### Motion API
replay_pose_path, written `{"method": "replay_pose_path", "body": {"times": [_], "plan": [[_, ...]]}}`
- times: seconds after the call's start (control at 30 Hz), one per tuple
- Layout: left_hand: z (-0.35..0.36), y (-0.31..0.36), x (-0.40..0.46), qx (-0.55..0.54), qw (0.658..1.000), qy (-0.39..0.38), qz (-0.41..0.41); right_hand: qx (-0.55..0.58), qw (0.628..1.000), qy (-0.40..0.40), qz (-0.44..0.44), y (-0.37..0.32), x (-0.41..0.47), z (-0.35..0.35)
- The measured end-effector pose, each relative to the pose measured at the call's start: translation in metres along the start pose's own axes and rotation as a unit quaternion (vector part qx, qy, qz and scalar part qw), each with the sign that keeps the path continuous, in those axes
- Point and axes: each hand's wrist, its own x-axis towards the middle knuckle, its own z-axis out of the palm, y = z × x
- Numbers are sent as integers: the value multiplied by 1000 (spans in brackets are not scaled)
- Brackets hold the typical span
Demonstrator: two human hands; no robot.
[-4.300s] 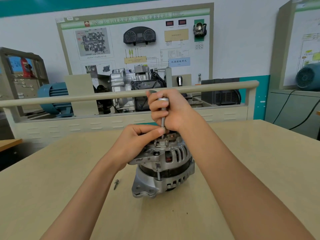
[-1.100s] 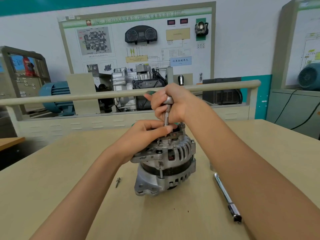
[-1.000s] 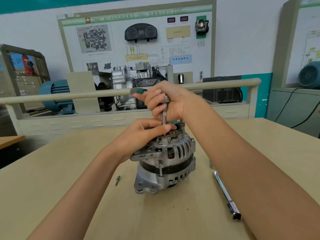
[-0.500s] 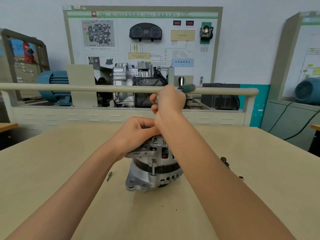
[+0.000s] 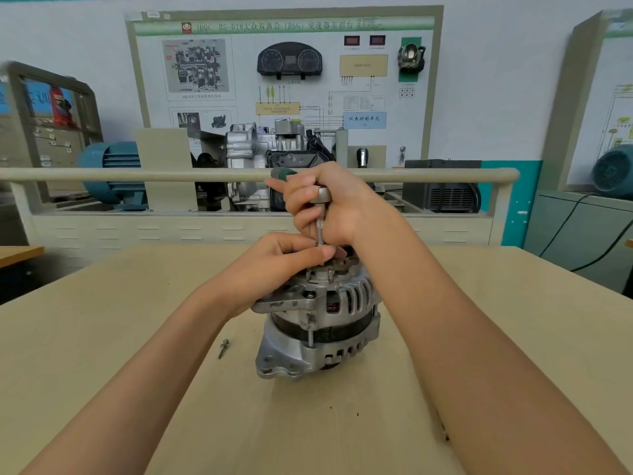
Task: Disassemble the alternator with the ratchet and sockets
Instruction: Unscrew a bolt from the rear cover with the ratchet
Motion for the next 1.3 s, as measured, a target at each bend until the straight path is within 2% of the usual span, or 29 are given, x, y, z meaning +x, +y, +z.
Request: {"method": "replay_pose_path", "body": {"times": [0.07, 0.13, 0.17, 0.23, 0.3, 0.4, 0.5, 0.63, 0.73, 0.77, 0.83, 0.9, 0.97, 1.03, 1.1, 1.2, 1.3], "plan": [[0, 0, -1, -9, 1000, 1, 4, 3, 1000, 8, -12, 2, -2, 0], [1, 1, -2, -6, 1000, 15, 8, 10, 993, 88, -77, 8, -1, 5], [2, 1, -2, 5, 1000, 26, 6, 26, 978, 149, -140, 13, 1, 8], [3, 0, 1, 45, 998, 51, 7, 75, 923, 257, -276, 22, 4, 12], [4, 1, 3, 62, 997, 53, 9, 94, 898, 282, -325, 25, 6, 11], [4, 2, 2, 11, 999, 34, 5, 62, 944, 228, -229, 17, 2, 7], [3, 1, 1, -20, 1000, 13, -9, -20, 992, 94, -83, 6, 3, 4], [-2, -2, 2, -18, 1000, 0, -10, -45, 998, -39, 37, -1, 8, 0], [0, -2, 1, -27, 1000, 7, -4, -23, 995, -79, 50, -1, 3, -2], [1, -1, 1, -30, 999, 13, -3, -16, 998, -56, 27, 0, 2, -1], [3, 1, -1, -23, 999, 24, 0, -9, 996, 58, -68, 8, 3, 4], [3, 0, 1, 9, 999, 41, 4, 7, 953, 206, -222, 18, 5, 10], [4, 0, 2, 37, 998, 54, 3, 42, 913, 266, -307, 24, 8, 14], [4, 1, 2, 21, 999, 45, 7, 53, 924, 262, -275, 22, 8, 15], [4, 1, 2, -4, 1000, 31, 0, 32, 953, 227, -199, 15, 7, 12], [3, 0, 2, -23, 999, 19, -14, 18, 993, 89, -69, 2, 6, 2], [1, 0, 1, -24, 1000, 11, -8, -6, 998, -45, 35, -4, 5, -7]]}}
